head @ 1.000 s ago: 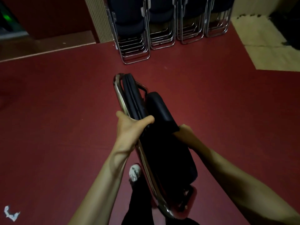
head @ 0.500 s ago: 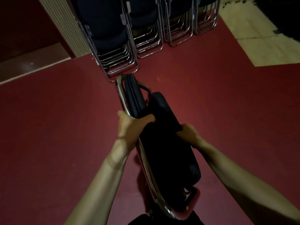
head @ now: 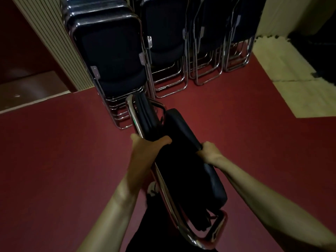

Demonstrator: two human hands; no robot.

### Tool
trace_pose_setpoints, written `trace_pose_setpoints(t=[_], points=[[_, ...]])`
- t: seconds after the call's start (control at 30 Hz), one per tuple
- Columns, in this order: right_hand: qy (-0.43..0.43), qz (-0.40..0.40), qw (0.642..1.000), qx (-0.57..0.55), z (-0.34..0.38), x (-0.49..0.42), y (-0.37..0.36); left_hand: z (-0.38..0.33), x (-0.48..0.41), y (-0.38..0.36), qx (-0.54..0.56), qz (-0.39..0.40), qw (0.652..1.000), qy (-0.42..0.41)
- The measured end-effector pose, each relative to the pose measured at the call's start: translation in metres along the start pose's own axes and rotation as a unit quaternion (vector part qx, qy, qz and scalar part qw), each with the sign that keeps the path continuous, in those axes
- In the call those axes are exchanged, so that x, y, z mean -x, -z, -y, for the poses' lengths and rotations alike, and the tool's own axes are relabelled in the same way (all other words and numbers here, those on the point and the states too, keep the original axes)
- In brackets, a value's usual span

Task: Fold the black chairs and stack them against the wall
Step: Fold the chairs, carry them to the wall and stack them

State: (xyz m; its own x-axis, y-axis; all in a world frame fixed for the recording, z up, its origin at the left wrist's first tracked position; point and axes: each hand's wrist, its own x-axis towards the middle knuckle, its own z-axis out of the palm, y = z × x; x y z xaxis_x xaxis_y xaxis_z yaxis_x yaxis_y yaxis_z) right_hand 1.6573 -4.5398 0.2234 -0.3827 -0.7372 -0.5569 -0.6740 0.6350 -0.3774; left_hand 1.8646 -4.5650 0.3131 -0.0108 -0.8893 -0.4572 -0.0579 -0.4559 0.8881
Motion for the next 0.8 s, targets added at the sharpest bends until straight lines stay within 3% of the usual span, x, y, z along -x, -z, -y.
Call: trace_pose_setpoints(t=[0.17,0.43,0.8], points=[[0.049,0.030,0.998,0.036,0.076,-0.102,0.042,-0.047,-0.105,-0.005,0.010,-0.052,0.998,0.014],[0.172,0.111,0.977,0.066,0.167,-0.222,0.098,-0.099,-0.193,-0.032,0.059,-0.170,0.984,0.005],[0.351,0.207,0.889,0.211,0.271,-0.344,0.128,-0.130,-0.277,-0.071,0.140,-0.386,0.910,0.065]])
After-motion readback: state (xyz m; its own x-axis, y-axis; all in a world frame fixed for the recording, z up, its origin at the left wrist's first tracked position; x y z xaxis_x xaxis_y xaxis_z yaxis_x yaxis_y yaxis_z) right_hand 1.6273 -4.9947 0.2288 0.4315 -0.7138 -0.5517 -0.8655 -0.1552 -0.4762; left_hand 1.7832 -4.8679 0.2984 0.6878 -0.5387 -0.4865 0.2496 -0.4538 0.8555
